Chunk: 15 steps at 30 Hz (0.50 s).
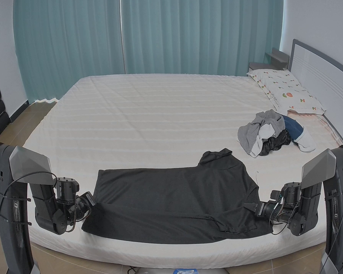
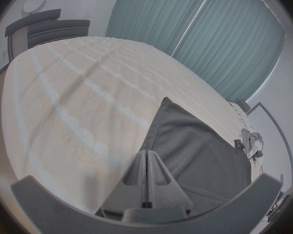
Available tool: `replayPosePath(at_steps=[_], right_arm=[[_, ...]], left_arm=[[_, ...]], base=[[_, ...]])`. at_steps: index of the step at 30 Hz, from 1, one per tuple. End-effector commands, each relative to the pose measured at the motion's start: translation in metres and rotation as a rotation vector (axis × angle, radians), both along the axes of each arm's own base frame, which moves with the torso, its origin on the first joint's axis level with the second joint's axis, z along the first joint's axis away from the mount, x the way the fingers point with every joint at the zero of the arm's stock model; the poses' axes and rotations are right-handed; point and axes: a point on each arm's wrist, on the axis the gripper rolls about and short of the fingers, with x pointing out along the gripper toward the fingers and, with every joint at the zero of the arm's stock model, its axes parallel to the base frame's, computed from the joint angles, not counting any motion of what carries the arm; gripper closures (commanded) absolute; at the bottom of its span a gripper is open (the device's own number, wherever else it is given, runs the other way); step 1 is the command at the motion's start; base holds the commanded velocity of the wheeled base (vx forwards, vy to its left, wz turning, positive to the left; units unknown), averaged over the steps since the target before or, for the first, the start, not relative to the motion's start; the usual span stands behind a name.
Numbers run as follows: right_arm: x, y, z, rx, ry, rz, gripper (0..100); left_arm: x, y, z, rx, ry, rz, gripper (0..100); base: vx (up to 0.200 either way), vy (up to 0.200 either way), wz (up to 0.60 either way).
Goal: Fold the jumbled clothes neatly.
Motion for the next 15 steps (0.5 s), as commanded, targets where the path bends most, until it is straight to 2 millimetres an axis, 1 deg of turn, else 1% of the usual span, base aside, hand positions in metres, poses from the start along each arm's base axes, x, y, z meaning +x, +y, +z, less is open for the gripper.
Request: replayPosePath(at_steps=[1, 9, 13, 15], right_arm=[[-0.001, -0.001, -0.002, 0.0, 0.002, -0.002, 100], [0.005, -0.003, 0.005, 0.03, -0.017, -0.028, 100], [0.007, -0.003, 0.008, 0.043, -0.027, -0.04, 100], [0.007, -0.003, 0.009, 0.051, -0.028, -0.045, 100]], left_arm=[[0.0, 0.0, 0.0, 0.0, 0.002, 0.001, 100], [-0.003, 0.0, 0.002, 0.001, 0.003, 0.002, 100], [-0.009, 0.0, 0.006, -0.004, 0.011, 0.008, 100], [-0.015, 0.001, 0.012, -0.004, 0.011, 0.008, 100]], base=[[0.0, 0.0, 0.0], [0.0, 0.0, 0.0], [0.0, 0.0, 0.0], [0.0, 0.0, 0.0]])
